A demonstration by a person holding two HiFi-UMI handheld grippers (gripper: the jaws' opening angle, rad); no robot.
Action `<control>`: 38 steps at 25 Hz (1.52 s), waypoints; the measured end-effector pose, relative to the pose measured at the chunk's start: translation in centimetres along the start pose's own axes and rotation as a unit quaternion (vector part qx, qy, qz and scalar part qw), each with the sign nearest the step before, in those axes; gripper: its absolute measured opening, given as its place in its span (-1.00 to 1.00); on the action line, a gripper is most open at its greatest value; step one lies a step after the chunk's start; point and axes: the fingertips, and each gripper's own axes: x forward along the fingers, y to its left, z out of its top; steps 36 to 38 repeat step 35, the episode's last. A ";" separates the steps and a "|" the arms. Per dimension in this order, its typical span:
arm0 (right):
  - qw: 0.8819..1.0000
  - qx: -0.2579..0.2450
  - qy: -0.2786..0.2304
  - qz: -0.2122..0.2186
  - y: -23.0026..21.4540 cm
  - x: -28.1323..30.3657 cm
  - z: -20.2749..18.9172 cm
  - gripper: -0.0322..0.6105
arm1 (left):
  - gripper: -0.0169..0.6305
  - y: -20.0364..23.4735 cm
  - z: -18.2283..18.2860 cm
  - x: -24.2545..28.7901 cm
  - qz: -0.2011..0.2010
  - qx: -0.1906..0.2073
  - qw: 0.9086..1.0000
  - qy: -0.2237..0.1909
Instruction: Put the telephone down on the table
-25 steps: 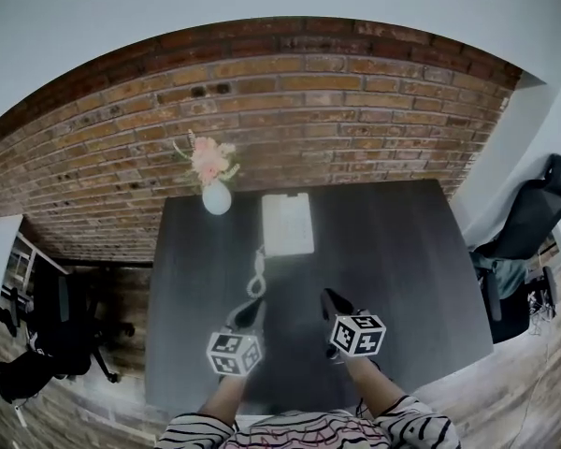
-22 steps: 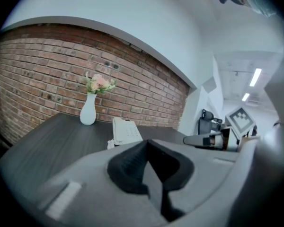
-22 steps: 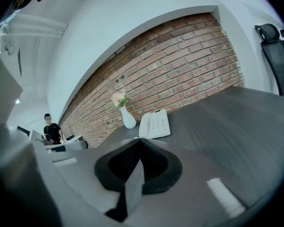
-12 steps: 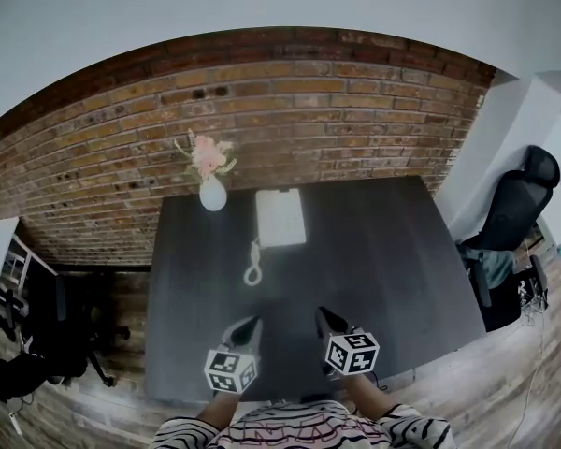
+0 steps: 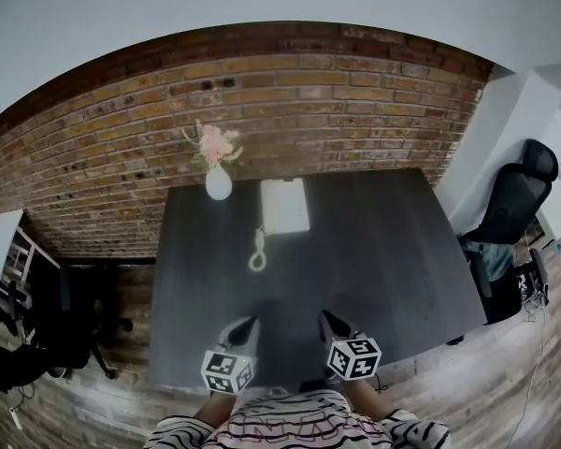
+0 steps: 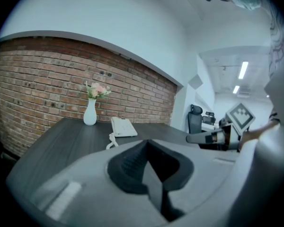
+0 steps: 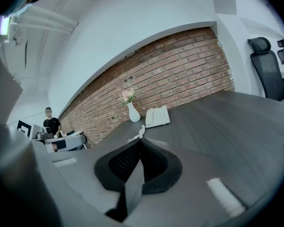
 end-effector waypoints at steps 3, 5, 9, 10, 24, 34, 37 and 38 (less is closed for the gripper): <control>1.000 0.001 0.003 -0.001 0.3 -0.6 -0.9 -0.90 | -0.94 -0.3 -0.4 -1.0 0.001 0.003 1.000 -0.003; 1.000 0.002 0.006 -0.002 0.5 -1.0 -1.4 -0.90 | -0.94 -0.4 -0.8 -1.7 0.001 0.002 1.000 -0.001; 1.000 0.002 0.011 -0.005 1.0 -1.4 -2.1 -0.90 | -0.94 -0.5 -1.2 -2.8 0.007 0.000 1.000 0.000; 1.000 0.001 0.012 -0.006 1.1 -1.5 -2.1 -0.90 | -0.94 -0.5 -1.2 -3.1 0.008 0.000 1.000 -0.001; 1.000 0.017 -0.004 -0.005 1.6 -1.9 -0.3 -0.90 | -0.94 -0.4 -0.7 -4.4 0.017 -0.007 1.000 -0.013; 1.000 0.007 -0.009 -0.002 1.2 -2.4 1.0 -0.90 | -0.94 -1.4 -0.5 -3.8 0.012 -0.012 1.000 -0.014; 1.000 0.007 -0.009 -0.003 1.2 -2.5 1.1 -0.90 | -0.94 -1.5 -0.5 -3.7 0.012 -0.013 1.000 -0.014; 1.000 0.007 -0.009 -0.003 1.2 -2.5 1.1 -0.90 | -0.94 -1.5 -0.5 -3.7 0.012 -0.013 1.000 -0.014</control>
